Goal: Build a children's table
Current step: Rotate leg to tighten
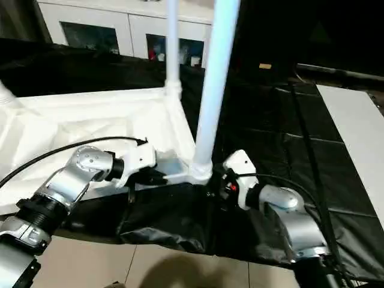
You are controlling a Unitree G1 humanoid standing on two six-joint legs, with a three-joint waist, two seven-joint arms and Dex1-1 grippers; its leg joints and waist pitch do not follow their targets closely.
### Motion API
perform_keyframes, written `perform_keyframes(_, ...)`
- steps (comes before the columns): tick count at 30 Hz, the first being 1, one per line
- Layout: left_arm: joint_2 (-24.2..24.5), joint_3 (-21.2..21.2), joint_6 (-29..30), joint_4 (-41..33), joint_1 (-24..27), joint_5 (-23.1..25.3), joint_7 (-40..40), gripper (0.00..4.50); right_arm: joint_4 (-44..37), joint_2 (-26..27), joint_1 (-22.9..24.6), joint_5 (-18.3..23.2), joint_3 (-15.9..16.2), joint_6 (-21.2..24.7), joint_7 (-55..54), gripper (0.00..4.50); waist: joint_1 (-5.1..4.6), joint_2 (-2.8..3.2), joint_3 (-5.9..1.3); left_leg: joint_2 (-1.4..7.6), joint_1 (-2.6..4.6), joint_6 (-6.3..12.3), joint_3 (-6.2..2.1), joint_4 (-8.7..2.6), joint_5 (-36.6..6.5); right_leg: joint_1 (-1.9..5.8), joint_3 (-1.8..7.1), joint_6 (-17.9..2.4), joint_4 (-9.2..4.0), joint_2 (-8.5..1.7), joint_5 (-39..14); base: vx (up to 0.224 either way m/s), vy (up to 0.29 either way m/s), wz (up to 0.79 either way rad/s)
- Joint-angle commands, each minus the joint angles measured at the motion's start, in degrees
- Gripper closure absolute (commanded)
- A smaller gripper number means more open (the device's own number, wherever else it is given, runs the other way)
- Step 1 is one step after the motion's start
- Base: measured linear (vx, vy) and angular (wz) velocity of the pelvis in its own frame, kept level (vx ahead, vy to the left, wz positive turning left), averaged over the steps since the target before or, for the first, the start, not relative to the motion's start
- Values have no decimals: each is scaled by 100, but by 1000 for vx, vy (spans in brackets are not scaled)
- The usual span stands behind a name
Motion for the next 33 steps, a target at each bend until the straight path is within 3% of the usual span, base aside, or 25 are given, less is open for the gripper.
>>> perform_keyframes(1,-93,-271,-439,14,-138,82,-183,450,-332,-48,24,156,83,104,216,26,-16,54,-354,148,19,212,-3,-432,-1236,323,300,-905,-367,-319,-1682,0,0,0)
perform_keyframes(6,-116,-175,-790,55,-173,-33,-299,450,-516,-52,108,135,217,139,298,26,8,42,-353,150,4,188,-17,-439,-1213,327,293,-786,-382,-327,-1832,0,0,0)
perform_keyframes(9,-146,-38,-1179,11,-110,-195,-384,450,-546,-6,110,90,197,121,177,26,11,51,-367,150,-1,183,-16,-429,-1127,329,296,-837,-352,-329,-1649,0,0,0)
perform_keyframes(12,-149,24,-1199,52,-114,-192,-269,450,-505,79,82,92,119,114,50,26,13,61,-371,155,9,173,-12,-427,-1095,323,300,-915,-331,-326,-1474,0,0,0)
perform_keyframes(13,-149,38,-1151,66,-115,-203,-274,406,-502,108,77,105,93,119,19,19,14,62,-375,157,11,165,-13,-427,-1088,332,298,-930,-324,-329,-1448,0,0,0)
perform_keyframes(15,-151,84,-1020,67,-99,-231,-251,394,-509,144,81,126,66,122,-18,19,13,76,-374,157,8,160,-14,-427,-1080,334,299,-937,-317,-331,-1434,0,0,0)
perform_keyframes(16,-96,178,-464,-113,-10,-351,-328,386,-535,166,103,134,61,120,-39,19,6,78,-370,160,-4,141,-13,-435,-1111,350,299,-947,-323,-338,-1461,0,0,0)
perform_keyframes(21,-3,334,-47,-473,138,-513,-348,351,-578,176,141,124,56,133,-50,19,-64,62,-370,153,-53,155,-30,-432,-1012,396,301,-959,-293,-340,-1427,0,0,0)
perform_keyframes(24,53,436,390,-803,260,-678,-363,316,-598,191,148,121,46,140,-61,19,-97,79,-360,145,-13,190,-7,-420,-1091,348,304,-970,-333,-316,-1608,0,0,0)
perform_keyframes(27,186,492,921,-1286,458,-558,-67,307,-619,206,147,94,63,139,-50,19,-110,108,-345,156,-3,170,-14,-432,-1184,332,297,-936,-345,-298,-1765,0,0,0)
perform_keyframes(30,292,517,1064,-1442,572,-353,193,273,-615,207,131,90,76,139,-51,19,-117,109,-344,148,4,159,-17,-431,-1239,325,295,-875,-358,-286,-1822,0,0,0)
perform_keyframes(31,346,527,1130,-1506,631,-288,264,273,-610,207,121,90,83,137,-51,19,-119,82,-342,153,1,160,-21,-436,-1248,328,295,-865,-360,-288,-1840,0,0,0)
perform_keyframes(33,374,540,1196,-1549,669,-258,315,273,-602,207,112,88,89,133,-52,19,-118,93,-346,146,4,161,-18,-431,-1214,325,299,-840,-358,-292,-1864,0,0,0)
